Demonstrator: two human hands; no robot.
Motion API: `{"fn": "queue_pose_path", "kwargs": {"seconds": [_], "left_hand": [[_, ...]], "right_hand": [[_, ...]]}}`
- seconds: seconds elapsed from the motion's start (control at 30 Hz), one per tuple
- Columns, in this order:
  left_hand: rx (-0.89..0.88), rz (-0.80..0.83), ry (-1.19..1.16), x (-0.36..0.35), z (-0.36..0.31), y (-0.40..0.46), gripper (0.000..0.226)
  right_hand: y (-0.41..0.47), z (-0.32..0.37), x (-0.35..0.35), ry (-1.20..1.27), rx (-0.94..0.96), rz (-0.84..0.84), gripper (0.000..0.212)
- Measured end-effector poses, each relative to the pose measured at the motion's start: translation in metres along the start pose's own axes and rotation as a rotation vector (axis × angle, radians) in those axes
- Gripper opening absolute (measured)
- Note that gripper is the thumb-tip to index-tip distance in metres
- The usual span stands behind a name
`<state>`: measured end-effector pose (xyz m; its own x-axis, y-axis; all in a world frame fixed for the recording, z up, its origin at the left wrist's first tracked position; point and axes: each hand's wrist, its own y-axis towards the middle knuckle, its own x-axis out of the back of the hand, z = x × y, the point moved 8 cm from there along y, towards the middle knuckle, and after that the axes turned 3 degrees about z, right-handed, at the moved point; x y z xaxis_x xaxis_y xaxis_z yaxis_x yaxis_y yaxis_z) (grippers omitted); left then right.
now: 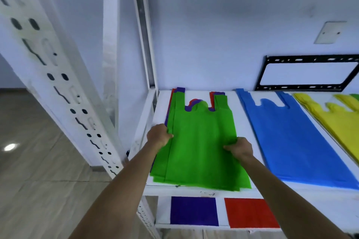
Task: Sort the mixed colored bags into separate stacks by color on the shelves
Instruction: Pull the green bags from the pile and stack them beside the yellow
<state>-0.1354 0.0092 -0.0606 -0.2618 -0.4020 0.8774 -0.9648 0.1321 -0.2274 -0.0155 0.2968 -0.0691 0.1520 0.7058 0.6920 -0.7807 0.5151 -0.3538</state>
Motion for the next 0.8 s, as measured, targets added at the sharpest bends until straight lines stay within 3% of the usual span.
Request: {"fn": "queue_pose_path", "kwargs": {"seconds": [0.1, 0.3, 0.4, 0.5, 0.57, 0.67, 0.8], "left_hand": [[0.001, 0.051, -0.103, -0.006, -0.004, 0.005, 0.037], [-0.097, 0.066, -0.333, -0.011, -0.024, 0.005, 0.002], [0.001, 0.089, -0.690, -0.011, -0.025, 0.005, 0.022], [0.128, 0.222, -0.721, -0.025, -0.020, 0.004, 0.085], [0.122, 0.279, -0.686, -0.032, -0.022, 0.000, 0.090], [0.151, 0.355, -0.837, -0.035, -0.025, -0.007, 0.095], [0.120, 0.312, -0.767, -0.030, -0.026, -0.013, 0.102]], "right_hand": [[0.000, -0.002, -0.001, -0.011, -0.032, -0.004, 0.030], [0.001, 0.001, 0.007, 0.045, -0.043, -0.025, 0.028], [0.000, 0.005, 0.007, 0.098, -0.026, -0.013, 0.024], [-0.005, 0.004, 0.001, 0.159, -0.048, 0.066, 0.030], [-0.008, 0.004, -0.001, 0.151, -0.052, 0.093, 0.033], [-0.014, 0.005, 0.002, 0.067, -0.035, 0.070, 0.034], [-0.022, -0.002, 0.004, 0.043, -0.058, 0.059, 0.036]]}}
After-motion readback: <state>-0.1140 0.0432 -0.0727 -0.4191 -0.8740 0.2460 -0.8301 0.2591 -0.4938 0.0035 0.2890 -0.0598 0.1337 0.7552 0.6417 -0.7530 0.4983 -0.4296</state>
